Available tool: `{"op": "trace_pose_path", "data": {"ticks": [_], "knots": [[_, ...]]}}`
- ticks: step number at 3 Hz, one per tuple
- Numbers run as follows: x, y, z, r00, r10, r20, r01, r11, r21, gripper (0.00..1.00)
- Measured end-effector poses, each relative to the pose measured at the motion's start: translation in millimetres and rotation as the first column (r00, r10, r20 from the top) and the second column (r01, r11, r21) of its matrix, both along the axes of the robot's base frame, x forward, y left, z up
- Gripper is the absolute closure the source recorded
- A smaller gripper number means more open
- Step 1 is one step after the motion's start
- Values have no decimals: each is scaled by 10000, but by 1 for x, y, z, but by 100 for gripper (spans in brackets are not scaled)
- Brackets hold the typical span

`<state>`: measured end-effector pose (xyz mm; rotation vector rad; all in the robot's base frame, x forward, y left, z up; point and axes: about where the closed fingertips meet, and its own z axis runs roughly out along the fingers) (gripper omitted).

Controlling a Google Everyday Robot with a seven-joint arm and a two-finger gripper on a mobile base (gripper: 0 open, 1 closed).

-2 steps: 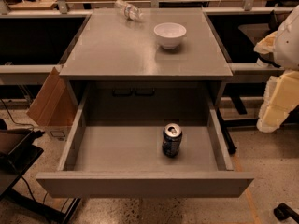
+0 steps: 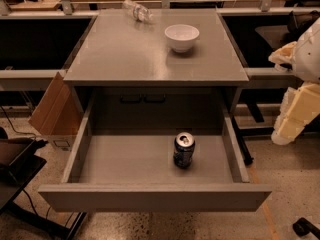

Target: Pick pepsi can from top drawer and place on counter

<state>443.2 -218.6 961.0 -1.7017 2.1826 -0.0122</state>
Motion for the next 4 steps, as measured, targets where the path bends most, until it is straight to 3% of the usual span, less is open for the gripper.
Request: {"op": "trace_pose_path", "data": {"ticks": [1, 2, 3, 4], "knots": [[19, -3, -38, 9976, 643, 246, -677, 9820, 1765, 0], [39, 4, -71, 9863, 1465, 760, -1638, 9238, 3462, 0], [53, 7, -106, 9770, 1879, 1008, -2132, 8655, 4533, 0], [59, 8, -144, 9715, 2008, 1260, -2370, 8165, 5264, 0]]}}
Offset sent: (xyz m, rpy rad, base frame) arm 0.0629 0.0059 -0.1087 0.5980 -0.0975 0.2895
